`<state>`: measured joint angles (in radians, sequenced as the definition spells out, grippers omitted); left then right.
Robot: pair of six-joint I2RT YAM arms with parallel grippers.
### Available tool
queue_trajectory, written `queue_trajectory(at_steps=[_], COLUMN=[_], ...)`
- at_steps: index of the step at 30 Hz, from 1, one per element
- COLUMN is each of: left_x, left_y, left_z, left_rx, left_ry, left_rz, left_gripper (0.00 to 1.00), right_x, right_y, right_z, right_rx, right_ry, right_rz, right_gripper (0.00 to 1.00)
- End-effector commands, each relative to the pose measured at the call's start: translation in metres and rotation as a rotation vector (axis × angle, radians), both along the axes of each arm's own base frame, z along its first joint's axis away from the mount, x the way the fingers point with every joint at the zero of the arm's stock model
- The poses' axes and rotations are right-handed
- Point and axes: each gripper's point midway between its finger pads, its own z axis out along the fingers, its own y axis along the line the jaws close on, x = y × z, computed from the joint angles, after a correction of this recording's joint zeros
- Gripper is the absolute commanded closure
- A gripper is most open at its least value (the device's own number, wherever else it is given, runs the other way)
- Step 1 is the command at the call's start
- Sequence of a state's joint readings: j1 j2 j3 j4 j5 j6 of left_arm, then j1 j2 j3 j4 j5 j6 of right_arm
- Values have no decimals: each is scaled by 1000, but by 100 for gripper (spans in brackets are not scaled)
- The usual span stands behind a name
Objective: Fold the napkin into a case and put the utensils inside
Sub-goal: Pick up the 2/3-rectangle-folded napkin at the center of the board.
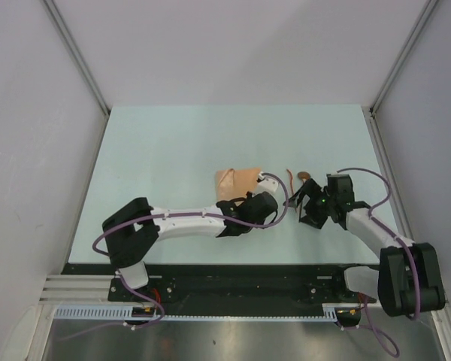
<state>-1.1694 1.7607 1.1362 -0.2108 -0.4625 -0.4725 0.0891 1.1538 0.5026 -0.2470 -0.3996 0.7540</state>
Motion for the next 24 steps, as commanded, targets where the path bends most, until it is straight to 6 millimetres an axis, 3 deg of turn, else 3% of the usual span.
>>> queue_trajectory(at_steps=[1,10,17,24], left_x=[2,1,4,2], left_y=[-4,3,3,2], left_z=[26,29,34,32], left_rx=[-155,-183,-194,-209], left_ry=[-1,3,-1,14], left_rz=[28,26,22,7], left_gripper=[100,100,100,100], right_x=[38,80,80,84], right_y=[42,79,119,138], right_z=[26,18,-8,-31], right_rx=[83,135,144,147], right_ry=[-94,-96,-54,-48], right_rz=[28,44,146,191], right_gripper=[3,5,12,28])
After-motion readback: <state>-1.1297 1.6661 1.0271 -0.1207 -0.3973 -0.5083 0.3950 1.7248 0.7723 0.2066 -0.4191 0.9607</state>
